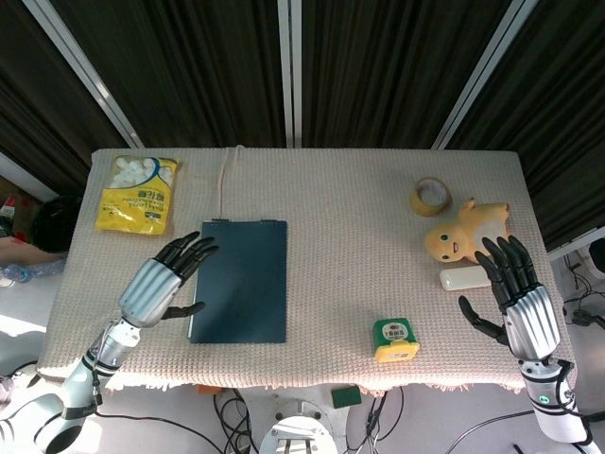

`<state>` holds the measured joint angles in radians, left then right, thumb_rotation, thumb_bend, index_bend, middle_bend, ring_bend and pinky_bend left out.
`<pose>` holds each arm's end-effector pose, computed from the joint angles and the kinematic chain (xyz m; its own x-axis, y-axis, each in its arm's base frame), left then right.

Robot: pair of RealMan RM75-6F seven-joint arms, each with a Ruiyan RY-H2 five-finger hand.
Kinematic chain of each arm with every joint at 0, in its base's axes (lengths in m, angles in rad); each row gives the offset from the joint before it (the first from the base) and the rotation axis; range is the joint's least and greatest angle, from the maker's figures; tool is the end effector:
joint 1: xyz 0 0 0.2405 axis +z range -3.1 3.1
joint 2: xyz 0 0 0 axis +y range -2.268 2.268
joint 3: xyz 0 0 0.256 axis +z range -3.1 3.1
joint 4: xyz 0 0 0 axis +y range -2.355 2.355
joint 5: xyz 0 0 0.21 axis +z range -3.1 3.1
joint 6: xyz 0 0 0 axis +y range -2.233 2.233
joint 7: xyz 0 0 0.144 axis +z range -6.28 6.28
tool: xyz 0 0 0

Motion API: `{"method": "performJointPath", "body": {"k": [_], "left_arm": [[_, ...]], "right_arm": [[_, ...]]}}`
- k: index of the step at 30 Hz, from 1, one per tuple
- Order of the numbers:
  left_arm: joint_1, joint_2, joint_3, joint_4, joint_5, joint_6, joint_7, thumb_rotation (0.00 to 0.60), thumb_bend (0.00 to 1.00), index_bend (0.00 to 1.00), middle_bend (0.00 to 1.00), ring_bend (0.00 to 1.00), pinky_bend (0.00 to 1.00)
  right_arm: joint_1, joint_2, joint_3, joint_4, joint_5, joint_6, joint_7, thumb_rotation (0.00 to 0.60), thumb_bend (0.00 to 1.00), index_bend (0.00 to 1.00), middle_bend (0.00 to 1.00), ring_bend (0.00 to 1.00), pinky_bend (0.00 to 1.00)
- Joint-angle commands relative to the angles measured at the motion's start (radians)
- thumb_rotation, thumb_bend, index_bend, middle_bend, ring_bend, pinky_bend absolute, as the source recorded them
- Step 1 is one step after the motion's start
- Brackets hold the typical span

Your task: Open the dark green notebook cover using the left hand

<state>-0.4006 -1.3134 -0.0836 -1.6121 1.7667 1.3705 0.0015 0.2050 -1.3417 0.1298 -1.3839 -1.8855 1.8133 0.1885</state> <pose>-0.1860 0.2501 0.0787 0.2764 0.0049 0.9610 0.8010 -0.5537 -0.2276 -0.2390 -0.2082 0.1389 0.0862 0.3164 0.9447 -0.8158 -0.5219 0.2492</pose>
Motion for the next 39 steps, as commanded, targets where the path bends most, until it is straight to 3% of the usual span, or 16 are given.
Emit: {"method": "performJointPath", "body": {"k": [1,10,15,25,36,39], "left_arm": [[-0.002,0.003,-0.001,-0.003,-0.011,0.001,0.012,0.6,0.08,0.1,0.08,0.06,0.19],[0.005,0.027,0.047,-0.024,-0.004,-0.014,0.059,0.6,0.08,0.1,0.08,0.06,0.19],[0.008,0.055,0.089,-0.07,0.004,-0.057,0.123,0.6,0.08,0.17,0.09,0.06,0.21],[0.027,0.019,0.171,-0.065,0.028,-0.097,0.144,0.599,0.08,0.17,0.12,0.06,0.21],[0.019,-0.103,0.17,0.033,-0.037,-0.183,0.227,0.591,0.15,0.19,0.13,0.07,0.22],[0.023,-0.132,0.174,0.055,-0.039,-0.18,0.234,0.553,0.15,0.19,0.13,0.07,0.21]], "right_arm": [[0.001,-0.002,-0.004,0.005,0.009,-0.003,-0.003,0.6,0.36,0.0,0.0,0.0,0.0],[-0.009,-0.007,-0.012,0.027,0.039,0.014,0.007,0.6,0.35,0.0,0.0,0.0,0.0],[-0.017,0.001,-0.005,0.031,0.068,0.024,0.014,0.6,0.35,0.0,0.0,0.0,0.0],[-0.037,0.023,0.006,0.047,0.124,0.037,0.045,0.6,0.35,0.0,0.0,0.0,0.0],[-0.059,0.01,0.021,0.091,0.15,0.092,0.098,0.6,0.34,0.0,0.0,0.0,0.0],[-0.066,0.014,0.024,0.095,0.156,0.104,0.109,0.6,0.34,0.0,0.0,0.0,0.0]]}}
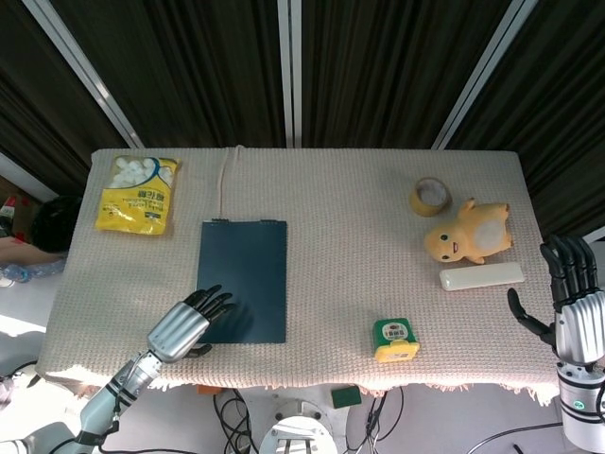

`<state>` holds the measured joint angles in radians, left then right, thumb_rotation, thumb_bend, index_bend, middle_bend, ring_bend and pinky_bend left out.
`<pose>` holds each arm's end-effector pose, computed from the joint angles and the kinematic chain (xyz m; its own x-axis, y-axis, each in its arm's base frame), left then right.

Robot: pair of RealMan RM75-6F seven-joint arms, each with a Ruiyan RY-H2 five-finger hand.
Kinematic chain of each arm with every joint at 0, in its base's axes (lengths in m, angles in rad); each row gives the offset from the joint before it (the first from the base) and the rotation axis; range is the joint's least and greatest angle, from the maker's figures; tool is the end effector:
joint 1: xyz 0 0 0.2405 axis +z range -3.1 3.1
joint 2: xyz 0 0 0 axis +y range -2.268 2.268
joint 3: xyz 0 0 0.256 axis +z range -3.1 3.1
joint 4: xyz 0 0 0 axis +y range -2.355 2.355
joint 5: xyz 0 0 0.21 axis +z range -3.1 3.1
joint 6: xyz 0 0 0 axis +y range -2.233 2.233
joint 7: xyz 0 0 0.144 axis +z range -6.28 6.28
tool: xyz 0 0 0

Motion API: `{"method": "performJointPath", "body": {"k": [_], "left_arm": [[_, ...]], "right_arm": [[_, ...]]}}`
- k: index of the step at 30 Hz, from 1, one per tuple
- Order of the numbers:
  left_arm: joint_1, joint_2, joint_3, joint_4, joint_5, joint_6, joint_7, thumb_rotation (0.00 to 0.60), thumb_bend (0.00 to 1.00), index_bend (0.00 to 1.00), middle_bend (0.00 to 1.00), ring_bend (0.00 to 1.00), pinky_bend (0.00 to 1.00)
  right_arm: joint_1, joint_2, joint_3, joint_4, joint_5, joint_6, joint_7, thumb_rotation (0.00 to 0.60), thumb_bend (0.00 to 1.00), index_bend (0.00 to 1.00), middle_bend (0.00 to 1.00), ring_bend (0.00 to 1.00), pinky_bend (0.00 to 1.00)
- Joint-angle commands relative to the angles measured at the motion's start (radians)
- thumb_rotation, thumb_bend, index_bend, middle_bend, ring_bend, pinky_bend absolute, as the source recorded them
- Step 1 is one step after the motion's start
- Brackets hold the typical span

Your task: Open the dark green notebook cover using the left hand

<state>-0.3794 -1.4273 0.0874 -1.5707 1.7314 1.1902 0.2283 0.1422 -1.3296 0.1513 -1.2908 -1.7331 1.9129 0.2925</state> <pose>-0.2119 0.2013 0.0029 0.5223 0.2210 0.8236 0.7516 -0.5755 -0.3222 -0.2795 -0.1983 0.1719 0.0851 0.4284 0.8996 -0.8876 -0.3776 0.2638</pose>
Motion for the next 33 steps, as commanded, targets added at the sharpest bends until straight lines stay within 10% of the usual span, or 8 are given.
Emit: {"method": "performJointPath", "body": {"k": [1,33], "left_arm": [[0.006,-0.027,0.005,0.019,-0.004,0.006,0.004,0.527,0.15,0.19,0.13,0.07,0.21],[-0.006,-0.117,0.005,0.133,-0.057,-0.034,0.13,0.48,0.25,0.23,0.13,0.07,0.2]], "right_arm": [[-0.005,0.002,0.004,0.003,0.006,0.007,0.008,0.6,0.34,0.0,0.0,0.0,0.0],[-0.011,-0.021,0.004,0.031,0.039,-0.007,0.037,0.6,0.34,0.0,0.0,0.0,0.0]]}}
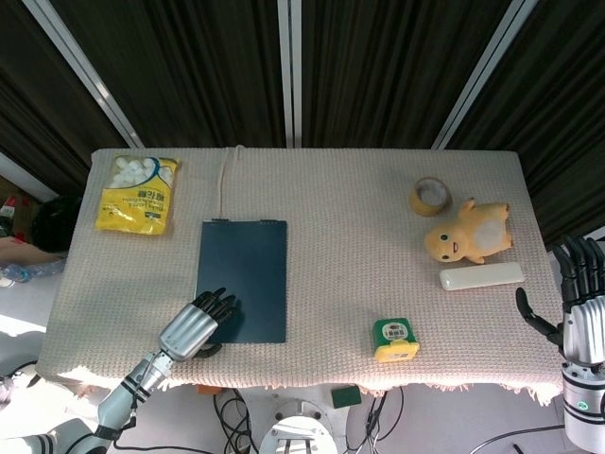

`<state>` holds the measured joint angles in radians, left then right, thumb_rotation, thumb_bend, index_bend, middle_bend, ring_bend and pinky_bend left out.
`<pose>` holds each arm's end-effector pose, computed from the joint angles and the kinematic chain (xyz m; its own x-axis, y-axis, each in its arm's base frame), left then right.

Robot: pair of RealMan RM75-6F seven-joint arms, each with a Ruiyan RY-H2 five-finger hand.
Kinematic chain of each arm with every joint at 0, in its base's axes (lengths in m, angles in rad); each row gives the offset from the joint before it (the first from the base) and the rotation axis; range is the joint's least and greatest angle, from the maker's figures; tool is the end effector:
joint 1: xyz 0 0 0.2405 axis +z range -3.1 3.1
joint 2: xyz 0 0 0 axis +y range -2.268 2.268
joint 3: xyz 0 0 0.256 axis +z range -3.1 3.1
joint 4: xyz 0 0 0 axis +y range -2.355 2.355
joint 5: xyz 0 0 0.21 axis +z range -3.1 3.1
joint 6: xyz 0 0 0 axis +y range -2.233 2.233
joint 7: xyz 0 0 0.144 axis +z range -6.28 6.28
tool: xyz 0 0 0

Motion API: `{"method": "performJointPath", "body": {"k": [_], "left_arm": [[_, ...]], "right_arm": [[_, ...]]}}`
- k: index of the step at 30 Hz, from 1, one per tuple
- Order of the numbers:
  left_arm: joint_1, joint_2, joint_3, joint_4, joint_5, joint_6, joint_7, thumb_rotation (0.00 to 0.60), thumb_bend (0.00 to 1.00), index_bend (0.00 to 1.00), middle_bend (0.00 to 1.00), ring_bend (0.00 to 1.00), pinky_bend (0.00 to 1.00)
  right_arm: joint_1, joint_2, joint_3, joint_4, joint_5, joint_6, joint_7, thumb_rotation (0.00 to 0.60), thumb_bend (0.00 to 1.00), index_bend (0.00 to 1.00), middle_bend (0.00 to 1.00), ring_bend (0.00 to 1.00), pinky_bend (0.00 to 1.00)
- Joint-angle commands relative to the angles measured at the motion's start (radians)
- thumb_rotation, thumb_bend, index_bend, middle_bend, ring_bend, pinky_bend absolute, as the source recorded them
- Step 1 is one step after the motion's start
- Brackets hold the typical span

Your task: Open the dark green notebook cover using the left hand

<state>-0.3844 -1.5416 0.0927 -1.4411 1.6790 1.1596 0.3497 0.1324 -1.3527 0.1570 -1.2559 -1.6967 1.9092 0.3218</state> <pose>-0.2240 0.2049 -0.0295 0.6278 0.1876 0.7554 0.6923 -0.5782 -0.4317 -0.2891 -0.1979 0.1700 0.0820 0.4342 0.8971 -0.9060 -0.3426 0.2486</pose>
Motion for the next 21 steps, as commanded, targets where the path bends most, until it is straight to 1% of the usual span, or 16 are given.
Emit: {"method": "performJointPath", "body": {"k": [1,7,14,21], "left_arm": [[0.0,-0.004,0.0,0.004,-0.009,-0.005,0.013,0.482,0.26,0.23,0.13,0.07,0.2],[0.001,-0.008,-0.001,0.011,-0.015,-0.001,0.036,0.482,0.26,0.23,0.13,0.07,0.2],[0.002,-0.018,-0.001,0.022,-0.021,0.001,0.054,0.494,0.31,0.34,0.13,0.07,0.2],[0.001,-0.024,-0.004,0.034,-0.021,0.01,0.064,0.504,0.32,0.39,0.14,0.07,0.2]], "right_arm": [[-0.002,0.004,-0.002,-0.009,0.005,-0.005,0.015,0.6,0.34,0.0,0.0,0.0,0.0],[-0.003,0.004,-0.001,-0.006,0.009,-0.007,0.018,0.6,0.34,0.0,0.0,0.0,0.0],[-0.004,-0.002,-0.002,0.008,0.011,-0.01,0.019,0.6,0.34,0.0,0.0,0.0,0.0],[-0.005,-0.003,-0.002,0.014,0.013,-0.011,0.023,0.6,0.34,0.0,0.0,0.0,0.0]]}}
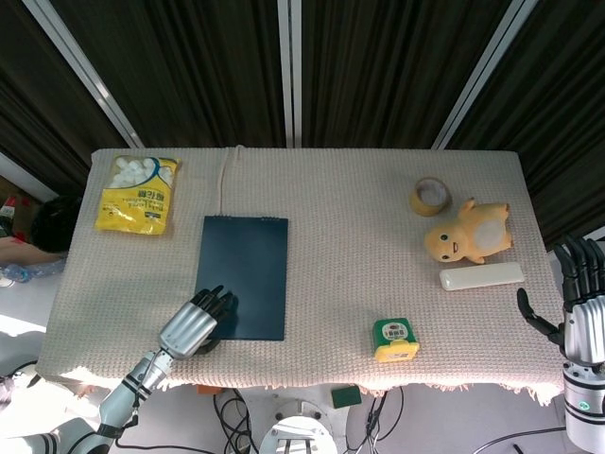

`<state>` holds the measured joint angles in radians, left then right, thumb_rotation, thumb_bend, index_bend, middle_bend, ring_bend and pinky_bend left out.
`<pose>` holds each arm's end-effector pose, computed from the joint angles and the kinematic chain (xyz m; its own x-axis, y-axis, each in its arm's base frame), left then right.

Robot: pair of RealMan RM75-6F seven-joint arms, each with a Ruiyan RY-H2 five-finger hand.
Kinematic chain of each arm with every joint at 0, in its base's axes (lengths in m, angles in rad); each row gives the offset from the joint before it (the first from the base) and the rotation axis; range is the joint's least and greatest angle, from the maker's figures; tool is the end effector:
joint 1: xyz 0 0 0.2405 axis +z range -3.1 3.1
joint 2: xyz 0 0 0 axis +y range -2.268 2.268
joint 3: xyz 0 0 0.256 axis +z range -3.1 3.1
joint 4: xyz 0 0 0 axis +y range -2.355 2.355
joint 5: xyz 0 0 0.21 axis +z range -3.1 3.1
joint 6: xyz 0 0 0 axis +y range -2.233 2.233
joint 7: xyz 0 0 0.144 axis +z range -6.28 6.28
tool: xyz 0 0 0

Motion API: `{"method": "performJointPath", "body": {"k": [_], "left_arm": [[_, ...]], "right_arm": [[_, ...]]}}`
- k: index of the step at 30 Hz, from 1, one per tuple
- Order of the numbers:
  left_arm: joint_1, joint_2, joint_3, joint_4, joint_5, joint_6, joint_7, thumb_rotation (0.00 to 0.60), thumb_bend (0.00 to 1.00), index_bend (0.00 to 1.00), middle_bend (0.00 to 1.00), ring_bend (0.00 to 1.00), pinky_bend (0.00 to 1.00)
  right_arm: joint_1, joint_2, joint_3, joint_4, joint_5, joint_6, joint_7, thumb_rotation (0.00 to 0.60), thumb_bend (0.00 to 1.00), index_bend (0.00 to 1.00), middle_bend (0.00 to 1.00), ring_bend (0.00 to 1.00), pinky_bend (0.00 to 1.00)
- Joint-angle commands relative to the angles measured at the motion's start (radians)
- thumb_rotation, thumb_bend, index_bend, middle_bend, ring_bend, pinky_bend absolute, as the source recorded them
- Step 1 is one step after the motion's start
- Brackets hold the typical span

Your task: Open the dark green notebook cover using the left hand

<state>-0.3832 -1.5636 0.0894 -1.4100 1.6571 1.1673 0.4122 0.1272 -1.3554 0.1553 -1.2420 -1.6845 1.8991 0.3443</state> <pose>-0.2281 0.2081 -0.0331 0.6699 0.1512 0.7269 0.6606 -0.5683 -0.4906 -0.2940 -0.1974 0.1696 0.0808 0.4227 0.9027 -0.9132 -0.3315 0.2370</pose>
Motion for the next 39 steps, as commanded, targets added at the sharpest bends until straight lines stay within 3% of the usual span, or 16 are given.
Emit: {"method": "performJointPath", "body": {"k": [1,11,18,28,39], "left_arm": [[0.0,-0.004,-0.001,0.005,0.002,0.004,0.001,0.506,0.32,0.4,0.14,0.07,0.2],[-0.003,-0.018,-0.004,0.026,0.003,0.016,-0.033,0.518,0.41,0.47,0.17,0.07,0.2],[-0.006,-0.02,-0.007,0.031,0.007,0.029,-0.068,0.598,0.45,0.49,0.19,0.07,0.2],[-0.003,-0.039,-0.018,0.057,0.008,0.056,-0.068,0.6,0.47,0.53,0.21,0.08,0.21],[-0.007,-0.05,-0.036,0.081,0.026,0.102,-0.092,0.6,0.48,0.68,0.27,0.1,0.22]], "right_arm": [[0.0,-0.001,0.0,0.002,0.001,-0.001,0.001,0.6,0.34,0.0,0.0,0.0,0.0],[0.001,-0.005,-0.002,0.01,0.002,-0.005,0.004,0.6,0.34,0.0,0.0,0.0,0.0],[0.002,-0.007,-0.003,0.015,0.003,-0.01,0.008,0.6,0.34,0.0,0.0,0.0,0.0],[0.002,-0.009,-0.004,0.018,0.003,-0.01,0.01,0.6,0.34,0.0,0.0,0.0,0.0],[0.003,-0.009,-0.002,0.02,0.003,-0.008,0.013,0.6,0.34,0.0,0.0,0.0,0.0]]}}
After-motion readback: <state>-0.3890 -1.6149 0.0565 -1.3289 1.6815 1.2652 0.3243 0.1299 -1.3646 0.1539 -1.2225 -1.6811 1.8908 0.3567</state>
